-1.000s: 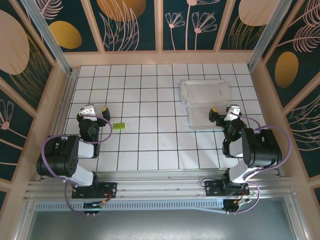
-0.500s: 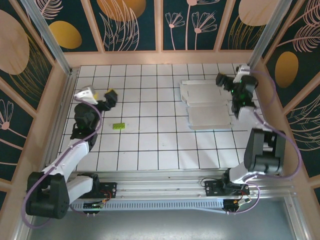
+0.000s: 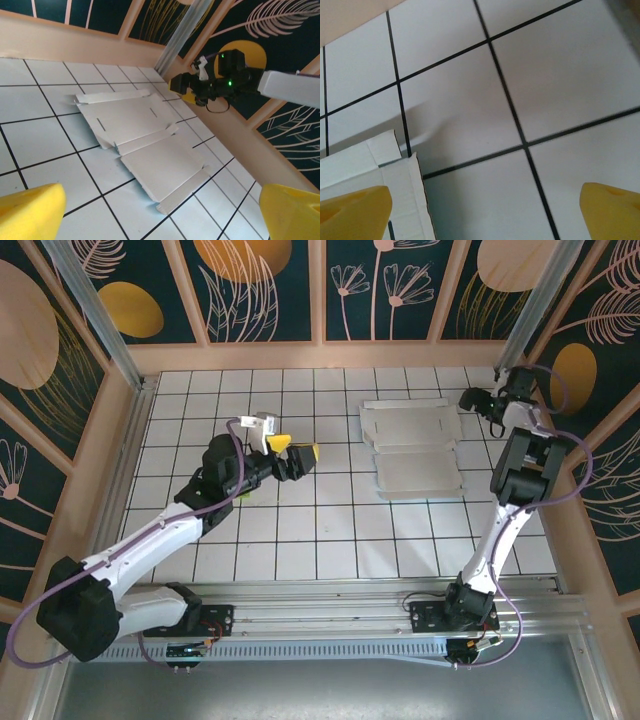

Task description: Fold the paper box

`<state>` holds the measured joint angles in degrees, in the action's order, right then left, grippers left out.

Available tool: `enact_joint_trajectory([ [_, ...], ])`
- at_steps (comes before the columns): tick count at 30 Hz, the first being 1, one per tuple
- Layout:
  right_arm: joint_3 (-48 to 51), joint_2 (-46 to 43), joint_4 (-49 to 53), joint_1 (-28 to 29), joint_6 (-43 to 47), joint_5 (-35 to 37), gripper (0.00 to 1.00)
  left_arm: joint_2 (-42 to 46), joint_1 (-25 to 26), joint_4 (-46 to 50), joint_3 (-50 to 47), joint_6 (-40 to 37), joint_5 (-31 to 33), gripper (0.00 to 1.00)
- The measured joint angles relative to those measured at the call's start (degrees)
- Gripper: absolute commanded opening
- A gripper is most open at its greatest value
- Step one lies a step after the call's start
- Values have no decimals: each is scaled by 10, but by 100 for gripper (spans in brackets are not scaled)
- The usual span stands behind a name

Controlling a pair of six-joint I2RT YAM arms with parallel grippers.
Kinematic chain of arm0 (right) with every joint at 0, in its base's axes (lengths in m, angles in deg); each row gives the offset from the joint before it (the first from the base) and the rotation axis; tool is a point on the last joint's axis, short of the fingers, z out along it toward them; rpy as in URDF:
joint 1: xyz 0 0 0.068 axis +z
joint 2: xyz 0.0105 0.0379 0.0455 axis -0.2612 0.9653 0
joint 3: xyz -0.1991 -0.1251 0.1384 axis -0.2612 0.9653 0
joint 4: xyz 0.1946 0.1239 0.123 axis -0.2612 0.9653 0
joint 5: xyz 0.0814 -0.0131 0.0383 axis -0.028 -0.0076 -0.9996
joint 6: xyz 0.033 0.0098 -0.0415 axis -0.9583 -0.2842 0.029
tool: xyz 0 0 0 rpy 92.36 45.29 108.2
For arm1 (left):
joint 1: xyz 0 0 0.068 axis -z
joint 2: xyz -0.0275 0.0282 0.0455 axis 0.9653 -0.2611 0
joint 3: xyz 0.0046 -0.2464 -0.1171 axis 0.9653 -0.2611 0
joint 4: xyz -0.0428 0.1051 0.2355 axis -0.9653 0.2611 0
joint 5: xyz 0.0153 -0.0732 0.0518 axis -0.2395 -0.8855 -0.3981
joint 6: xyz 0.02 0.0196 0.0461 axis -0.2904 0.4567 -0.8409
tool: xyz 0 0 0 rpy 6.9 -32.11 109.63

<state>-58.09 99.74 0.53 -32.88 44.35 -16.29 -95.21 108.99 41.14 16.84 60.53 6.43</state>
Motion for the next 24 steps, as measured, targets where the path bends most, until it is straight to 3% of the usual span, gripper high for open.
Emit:
enact_joint_trajectory([
  [3, -61, 45, 39, 3, 7, -24, 94, -24, 0, 34, 25, -18, -7, 99],
  [6, -90, 69, 64, 7, 14, -41, 84, -40, 0, 54, 39, -31, -9, 99],
  [16, -92, 82, 116, 27, 48, -86, 62, -61, 0, 86, 63, -41, -2, 99],
  [19, -86, 82, 116, 31, 58, -80, 46, -71, 0, 126, 90, -47, 35, 99],
  [24, -70, 75, 113, 36, 71, -64, 11, -115, -10, 200, 174, -57, 89, 99],
])
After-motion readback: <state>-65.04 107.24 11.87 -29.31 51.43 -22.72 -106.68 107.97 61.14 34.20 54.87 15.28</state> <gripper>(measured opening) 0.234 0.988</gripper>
